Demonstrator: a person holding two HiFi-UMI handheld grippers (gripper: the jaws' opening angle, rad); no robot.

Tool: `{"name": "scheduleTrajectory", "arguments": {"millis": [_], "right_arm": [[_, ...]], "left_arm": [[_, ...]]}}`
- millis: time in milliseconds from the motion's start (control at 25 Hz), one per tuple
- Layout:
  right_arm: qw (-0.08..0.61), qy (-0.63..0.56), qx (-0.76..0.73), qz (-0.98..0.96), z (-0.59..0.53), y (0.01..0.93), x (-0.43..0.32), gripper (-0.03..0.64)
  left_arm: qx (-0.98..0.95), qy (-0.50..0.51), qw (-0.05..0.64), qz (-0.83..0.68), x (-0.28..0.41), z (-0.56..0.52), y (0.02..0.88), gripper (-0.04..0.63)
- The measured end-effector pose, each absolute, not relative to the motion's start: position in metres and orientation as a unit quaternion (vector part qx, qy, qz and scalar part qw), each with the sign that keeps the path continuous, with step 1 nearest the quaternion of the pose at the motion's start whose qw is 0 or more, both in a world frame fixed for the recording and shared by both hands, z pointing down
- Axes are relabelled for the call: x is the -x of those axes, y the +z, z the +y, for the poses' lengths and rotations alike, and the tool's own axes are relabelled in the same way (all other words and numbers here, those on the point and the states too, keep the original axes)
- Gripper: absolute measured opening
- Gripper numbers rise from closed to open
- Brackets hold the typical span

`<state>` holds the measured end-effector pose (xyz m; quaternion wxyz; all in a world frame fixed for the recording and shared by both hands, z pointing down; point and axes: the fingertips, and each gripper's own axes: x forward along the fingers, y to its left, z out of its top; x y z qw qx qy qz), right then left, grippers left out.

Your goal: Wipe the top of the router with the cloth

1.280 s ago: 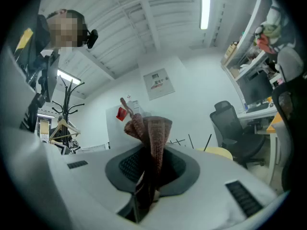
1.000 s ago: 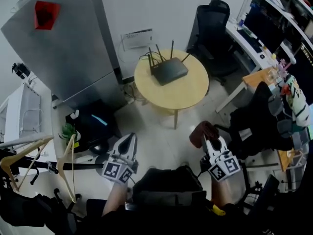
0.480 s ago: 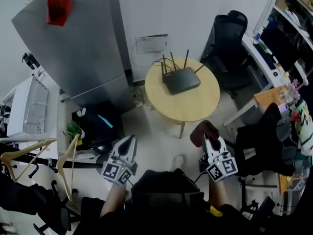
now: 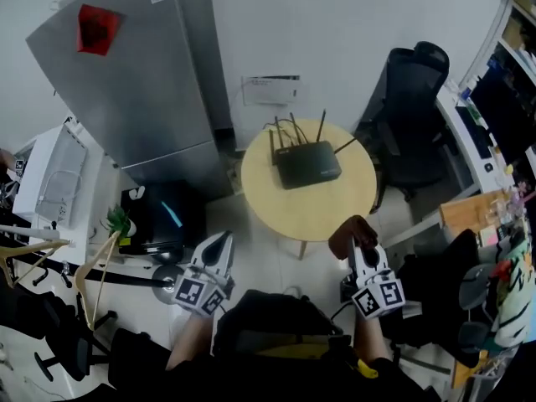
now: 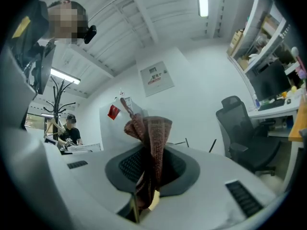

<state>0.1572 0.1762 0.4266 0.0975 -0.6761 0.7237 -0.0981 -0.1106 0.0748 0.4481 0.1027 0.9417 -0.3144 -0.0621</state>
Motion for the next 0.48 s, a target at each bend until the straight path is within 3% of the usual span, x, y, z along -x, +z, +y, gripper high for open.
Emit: {"name": "scheduleTrajectory", "arguments": {"millis": [480], "right_arm": [[0.089, -0.132, 0.650, 0.743, 0.142, 0.445, -0.230, 0.061]], "left_arm": [[-0.951, -0.030, 0.076, -0.300, 0.018, 0.038, 0.438, -0.008]]}}
